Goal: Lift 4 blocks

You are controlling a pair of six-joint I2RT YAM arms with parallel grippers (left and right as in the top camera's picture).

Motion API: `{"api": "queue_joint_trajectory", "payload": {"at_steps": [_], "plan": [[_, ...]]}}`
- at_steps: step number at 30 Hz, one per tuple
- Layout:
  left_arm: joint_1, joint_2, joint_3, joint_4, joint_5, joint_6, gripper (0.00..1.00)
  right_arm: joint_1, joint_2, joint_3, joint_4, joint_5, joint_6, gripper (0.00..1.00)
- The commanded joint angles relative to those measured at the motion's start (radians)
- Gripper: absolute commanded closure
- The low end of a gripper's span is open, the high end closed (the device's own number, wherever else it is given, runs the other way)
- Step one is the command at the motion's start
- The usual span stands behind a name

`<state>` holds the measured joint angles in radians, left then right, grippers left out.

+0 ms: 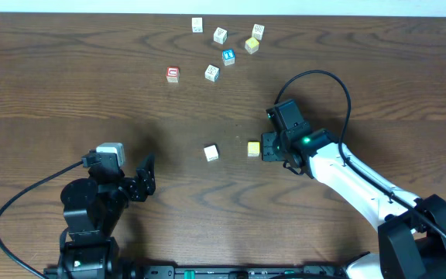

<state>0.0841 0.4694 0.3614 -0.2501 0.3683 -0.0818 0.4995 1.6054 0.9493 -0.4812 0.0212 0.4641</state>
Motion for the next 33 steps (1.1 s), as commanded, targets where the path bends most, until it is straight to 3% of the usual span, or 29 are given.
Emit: {"api": "queue_joint_trajectory", "payload": {"at_steps": [1,17,20,27,33], "plan": [[0.005,-0.001,0.016,0.000,0.013,-0.006,0.23,0.015,0.006,-0.003,0.002,0.019,0.014,0.99],[0.005,-0.001,0.016,0.000,0.013,-0.005,0.23,0.015,0.090,-0.003,0.096,0.003,0.014,0.99],[0.005,-0.001,0.016,0.000,0.013,-0.005,0.24,0.015,0.090,-0.003,0.084,0.003,0.014,0.86],[0.005,-0.001,0.016,0.000,0.013,-0.005,0.23,0.015,0.090,-0.003,0.067,0.003,0.014,0.87],[0.005,-0.001,0.016,0.000,0.013,-0.005,0.24,0.015,0.090,-0.003,0.062,0.003,0.015,0.81]]}}
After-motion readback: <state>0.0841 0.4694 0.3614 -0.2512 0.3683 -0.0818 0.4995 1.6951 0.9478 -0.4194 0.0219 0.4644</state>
